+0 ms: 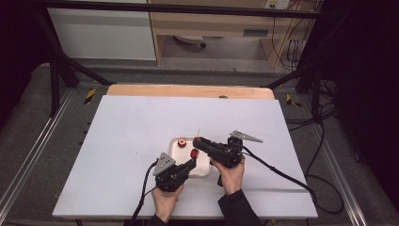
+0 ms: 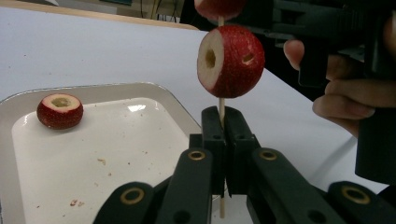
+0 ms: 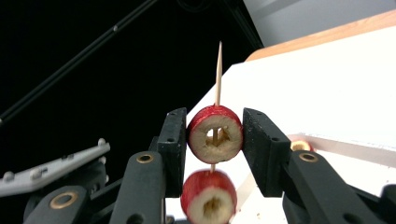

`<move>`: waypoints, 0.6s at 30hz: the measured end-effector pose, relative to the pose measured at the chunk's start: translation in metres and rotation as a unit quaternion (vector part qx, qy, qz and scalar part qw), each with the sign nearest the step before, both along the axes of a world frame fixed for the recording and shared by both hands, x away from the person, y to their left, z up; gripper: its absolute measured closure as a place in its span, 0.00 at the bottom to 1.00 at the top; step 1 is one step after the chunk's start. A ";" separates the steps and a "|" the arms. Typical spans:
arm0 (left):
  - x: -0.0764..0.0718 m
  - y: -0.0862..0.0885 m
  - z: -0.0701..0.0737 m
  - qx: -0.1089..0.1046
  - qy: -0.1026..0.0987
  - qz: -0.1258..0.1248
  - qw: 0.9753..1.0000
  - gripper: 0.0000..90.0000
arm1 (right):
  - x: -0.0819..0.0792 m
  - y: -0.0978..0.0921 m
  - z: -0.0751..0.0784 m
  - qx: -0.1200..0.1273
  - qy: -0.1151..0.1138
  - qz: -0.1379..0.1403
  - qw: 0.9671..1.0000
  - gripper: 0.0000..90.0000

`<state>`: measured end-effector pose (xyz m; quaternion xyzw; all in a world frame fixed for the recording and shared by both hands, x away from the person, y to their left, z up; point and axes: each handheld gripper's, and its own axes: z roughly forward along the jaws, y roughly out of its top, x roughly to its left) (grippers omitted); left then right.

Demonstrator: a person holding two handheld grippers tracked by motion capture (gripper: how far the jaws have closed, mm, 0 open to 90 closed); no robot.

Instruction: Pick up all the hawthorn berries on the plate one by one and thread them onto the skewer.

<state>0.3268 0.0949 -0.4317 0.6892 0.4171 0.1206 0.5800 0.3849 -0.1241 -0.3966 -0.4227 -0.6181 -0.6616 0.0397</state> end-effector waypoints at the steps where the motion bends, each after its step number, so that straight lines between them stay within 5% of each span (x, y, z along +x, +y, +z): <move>1: 0.000 0.000 0.000 0.002 0.000 -0.001 1.000 0.98 | -0.001 0.001 -0.001 -0.004 -0.002 0.003 1.000 0.69; 8: 0.000 0.003 -0.001 0.006 -0.006 -0.010 1.000 0.98 | -0.001 -0.001 0.000 -0.013 -0.006 0.017 1.000 0.67; 12: 0.001 0.010 -0.001 0.026 -0.007 -0.012 1.000 0.98 | 0.000 -0.009 0.008 -0.032 -0.025 0.017 0.999 0.56; 17: 0.002 0.026 -0.002 0.052 0.001 -0.014 0.999 0.98 | 0.002 -0.022 0.015 -0.110 -0.037 0.026 0.993 0.39; 18: 0.002 0.026 -0.002 0.052 0.001 -0.014 0.999 0.98 | 0.002 -0.022 0.015 -0.110 -0.037 0.026 0.993 0.39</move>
